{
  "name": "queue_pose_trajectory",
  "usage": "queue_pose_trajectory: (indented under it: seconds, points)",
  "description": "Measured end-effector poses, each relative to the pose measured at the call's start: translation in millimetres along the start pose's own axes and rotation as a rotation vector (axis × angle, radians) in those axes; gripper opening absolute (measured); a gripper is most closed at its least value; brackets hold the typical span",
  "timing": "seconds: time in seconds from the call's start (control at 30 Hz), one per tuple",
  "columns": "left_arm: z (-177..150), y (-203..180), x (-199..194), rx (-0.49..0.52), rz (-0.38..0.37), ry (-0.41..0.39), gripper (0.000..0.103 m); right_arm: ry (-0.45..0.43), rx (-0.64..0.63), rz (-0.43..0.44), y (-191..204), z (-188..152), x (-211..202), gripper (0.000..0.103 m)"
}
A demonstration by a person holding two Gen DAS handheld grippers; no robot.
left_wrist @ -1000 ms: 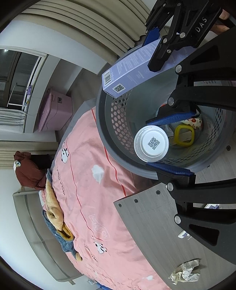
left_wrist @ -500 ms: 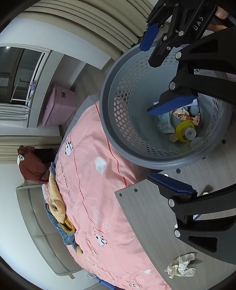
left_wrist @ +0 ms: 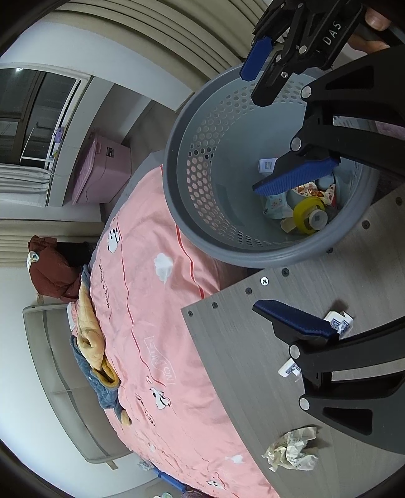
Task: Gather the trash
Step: 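Move both grippers back over the desk board toward the card pack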
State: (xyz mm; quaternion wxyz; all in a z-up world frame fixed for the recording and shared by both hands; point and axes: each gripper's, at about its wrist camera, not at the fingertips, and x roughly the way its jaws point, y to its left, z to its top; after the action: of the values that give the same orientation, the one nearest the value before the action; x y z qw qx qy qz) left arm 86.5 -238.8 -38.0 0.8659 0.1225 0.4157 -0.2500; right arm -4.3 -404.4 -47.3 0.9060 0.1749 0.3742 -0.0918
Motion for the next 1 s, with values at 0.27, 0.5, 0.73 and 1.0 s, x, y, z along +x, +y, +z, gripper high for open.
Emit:
queue_pose_trajectory:
  seconds: [0.27,0.5,0.73,1.0]
  points:
    - [-10,17,-8,-0.021,0.021,-0.01,0.068,-0.004,-0.01,0.019,12,-6,-1,0.064]
    - [-19,37,-22,-0.043,0.027,-0.029,0.068,-0.001,-0.027,0.036,34,-6,-2,0.064]
    - [-34,74,-45,-0.087,0.062,-0.056,0.068,-0.055,-0.056,0.058,64,-7,-17,0.065]
    - [-59,118,-66,-0.163,0.13,-0.081,0.068,-0.056,-0.104,0.106,99,-14,-18,0.065]
